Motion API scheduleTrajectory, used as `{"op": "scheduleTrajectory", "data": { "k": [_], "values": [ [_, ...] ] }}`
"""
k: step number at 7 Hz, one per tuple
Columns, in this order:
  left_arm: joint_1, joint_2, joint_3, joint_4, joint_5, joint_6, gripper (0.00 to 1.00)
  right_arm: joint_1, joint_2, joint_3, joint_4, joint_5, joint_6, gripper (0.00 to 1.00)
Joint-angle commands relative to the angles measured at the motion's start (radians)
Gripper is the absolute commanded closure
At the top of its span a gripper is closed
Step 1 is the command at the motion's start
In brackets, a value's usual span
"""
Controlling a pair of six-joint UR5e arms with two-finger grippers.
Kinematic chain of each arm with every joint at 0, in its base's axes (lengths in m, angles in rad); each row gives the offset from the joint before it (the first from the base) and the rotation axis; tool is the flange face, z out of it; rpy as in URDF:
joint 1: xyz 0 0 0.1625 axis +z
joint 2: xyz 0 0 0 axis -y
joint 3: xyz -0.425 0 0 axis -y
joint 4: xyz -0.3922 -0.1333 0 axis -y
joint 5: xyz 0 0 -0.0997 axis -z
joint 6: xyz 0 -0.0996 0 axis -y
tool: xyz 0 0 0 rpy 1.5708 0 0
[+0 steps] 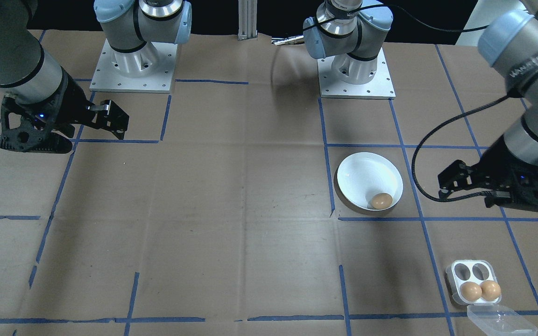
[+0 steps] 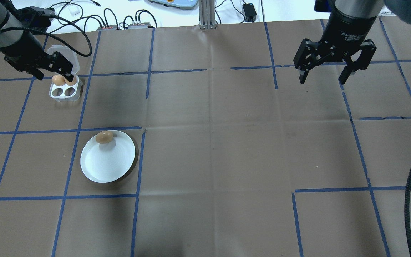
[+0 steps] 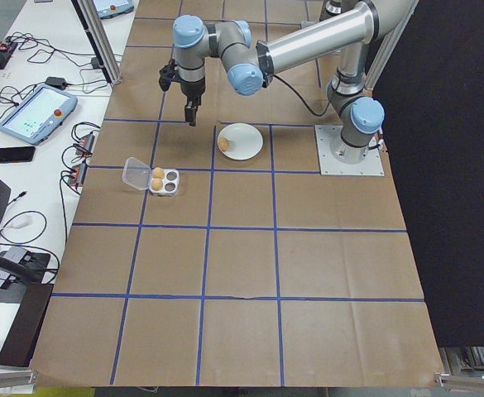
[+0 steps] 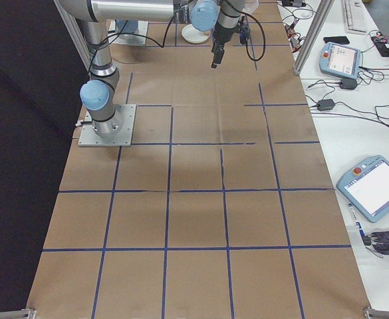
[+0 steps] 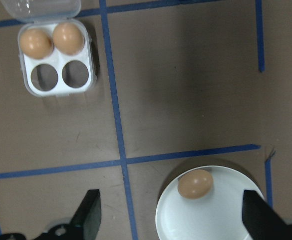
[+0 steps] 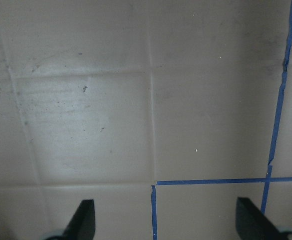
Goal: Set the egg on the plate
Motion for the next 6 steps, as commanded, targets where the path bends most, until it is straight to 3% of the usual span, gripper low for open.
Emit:
{"op": "scheduleTrajectory", "data": {
  "k": [1,3,4,5,6],
  "values": [
    [0.039,-0.146,0.184,-0.065,0.002,0.181,0.00,0.000,-0.001,0.000,0.000,-0.001,0.000,0.00],
    [0.047,-0.218,0.241,-0.055,0.008,0.590,0.00,0.000,-0.001,0.000,0.000,-0.001,0.000,0.00],
    [0.062,-0.249,0.244,-0.047,0.034,0.747,0.00,0.000,-0.001,0.000,0.000,0.001,0.000,0.00],
    [0.076,-0.295,0.246,0.012,0.111,0.865,0.00,0.000,-0.001,0.000,0.000,0.001,0.000,0.00],
    [0.088,-0.332,0.244,0.067,0.126,0.951,0.00,0.000,-0.001,0.000,0.000,0.001,0.000,0.00]
  ]
}}
